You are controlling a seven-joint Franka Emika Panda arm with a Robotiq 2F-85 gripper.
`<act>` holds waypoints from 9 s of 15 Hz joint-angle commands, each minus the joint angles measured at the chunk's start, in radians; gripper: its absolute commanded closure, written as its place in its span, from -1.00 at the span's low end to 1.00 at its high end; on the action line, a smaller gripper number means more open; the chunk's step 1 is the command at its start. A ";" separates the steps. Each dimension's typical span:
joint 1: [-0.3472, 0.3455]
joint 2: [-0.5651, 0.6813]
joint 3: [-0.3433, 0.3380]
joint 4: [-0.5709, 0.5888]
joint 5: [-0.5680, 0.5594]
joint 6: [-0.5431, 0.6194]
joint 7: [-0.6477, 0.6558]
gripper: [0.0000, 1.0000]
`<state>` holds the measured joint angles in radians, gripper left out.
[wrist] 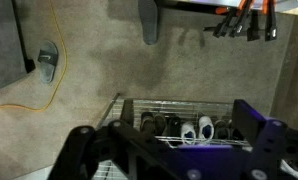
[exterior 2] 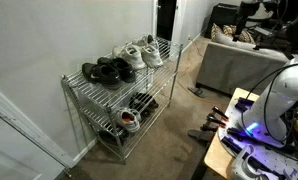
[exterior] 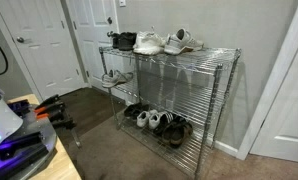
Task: Move the sneaker from the second shelf to the right side of the topmost shelf.
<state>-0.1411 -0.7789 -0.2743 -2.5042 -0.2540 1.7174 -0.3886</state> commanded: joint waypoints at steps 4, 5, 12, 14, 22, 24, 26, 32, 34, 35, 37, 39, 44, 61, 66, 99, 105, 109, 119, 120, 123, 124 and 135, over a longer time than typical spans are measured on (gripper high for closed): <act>0.006 0.000 -0.004 0.002 -0.002 -0.003 0.003 -1.00; 0.006 0.000 -0.004 0.002 -0.002 -0.003 0.003 -1.00; 0.038 0.020 0.023 -0.014 0.026 0.039 0.030 -1.00; 0.068 0.038 0.031 -0.020 0.057 0.064 0.038 -1.00; 0.118 0.135 0.070 -0.120 0.229 0.329 0.152 -1.00; 0.133 0.173 0.084 -0.140 0.282 0.399 0.170 -1.00; 0.147 0.210 0.099 -0.153 0.330 0.457 0.184 -1.00; 0.192 0.339 0.149 -0.150 0.436 0.587 0.207 -1.00; 0.200 0.379 0.164 -0.143 0.453 0.623 0.214 -1.00; 0.205 0.399 0.171 -0.138 0.459 0.637 0.219 -1.00; 0.212 0.435 0.186 -0.129 0.463 0.659 0.227 -1.00; 0.219 0.464 0.197 -0.119 0.471 0.668 0.228 -1.00; 0.209 0.481 0.205 -0.112 0.464 0.643 0.208 -1.00; 0.257 0.663 0.327 -0.092 0.454 0.797 0.316 -1.00; 0.290 0.811 0.386 -0.047 0.463 0.874 0.358 -1.00; 0.595 1.318 0.459 0.234 0.464 1.170 0.854 -1.00; 0.927 1.490 0.268 0.371 0.543 1.395 1.223 -1.00; 1.067 1.577 0.145 0.453 0.619 1.449 1.392 -1.00; 1.363 1.681 -0.276 0.540 0.673 1.355 1.799 -1.00; 1.377 1.694 -0.294 0.547 0.657 1.323 1.837 -1.00; 1.388 1.717 -0.303 0.569 0.615 1.256 1.923 -1.00; 1.382 1.721 -0.296 0.576 0.601 1.240 1.942 -1.00; 1.322 1.762 -0.230 0.629 0.514 1.192 2.083 -1.00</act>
<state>1.2110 0.9682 -0.5286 -1.8969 0.2960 2.9380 1.6315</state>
